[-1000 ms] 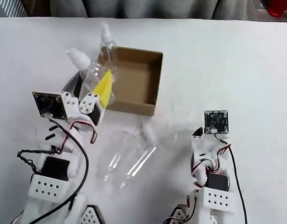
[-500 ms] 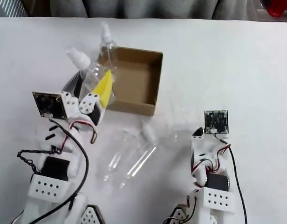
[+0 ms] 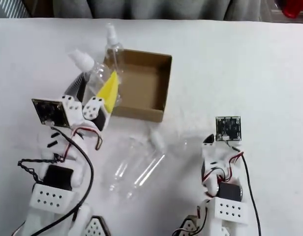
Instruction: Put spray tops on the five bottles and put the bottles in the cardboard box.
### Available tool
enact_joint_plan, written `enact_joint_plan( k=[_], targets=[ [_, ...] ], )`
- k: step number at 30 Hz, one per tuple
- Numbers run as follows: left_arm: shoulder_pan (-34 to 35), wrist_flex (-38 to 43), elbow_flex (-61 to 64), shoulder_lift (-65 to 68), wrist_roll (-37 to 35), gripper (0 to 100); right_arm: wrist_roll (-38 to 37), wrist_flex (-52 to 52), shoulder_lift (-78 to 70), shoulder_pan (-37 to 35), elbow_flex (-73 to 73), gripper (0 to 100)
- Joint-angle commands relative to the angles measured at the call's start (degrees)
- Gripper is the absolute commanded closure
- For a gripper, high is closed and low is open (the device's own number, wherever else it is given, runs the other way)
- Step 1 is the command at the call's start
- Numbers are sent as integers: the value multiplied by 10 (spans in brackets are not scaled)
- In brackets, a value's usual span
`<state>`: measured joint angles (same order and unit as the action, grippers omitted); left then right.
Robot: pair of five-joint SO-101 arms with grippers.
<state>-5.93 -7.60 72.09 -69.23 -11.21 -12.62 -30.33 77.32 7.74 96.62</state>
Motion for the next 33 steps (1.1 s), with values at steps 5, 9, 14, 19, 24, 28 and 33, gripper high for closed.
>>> enact_joint_plan(
  k=[5, 9, 14, 19, 24, 28, 33],
  targets=[
    [-8, 27, -100, 72, 64, 980, -7, 0, -10, 7, 6, 975],
    [-7, 30, -135, 143, 65, 980, -7, 0, -10, 7, 6, 975],
    [-5, 91, -144, 217, 65, 980, -7, 0, -10, 7, 6, 975],
    [-4, 170, -144, 301, 63, 980, -7, 0, -10, 7, 6, 975],
    [-3, 247, -145, 380, 64, 980, -7, 0, -10, 7, 6, 975],
    [-3, 295, -149, 435, 64, 980, -7, 0, -10, 7, 6, 975],
    [16, 360, -150, 493, 64, 980, -7, 0, -10, 7, 6, 975]
  ],
)
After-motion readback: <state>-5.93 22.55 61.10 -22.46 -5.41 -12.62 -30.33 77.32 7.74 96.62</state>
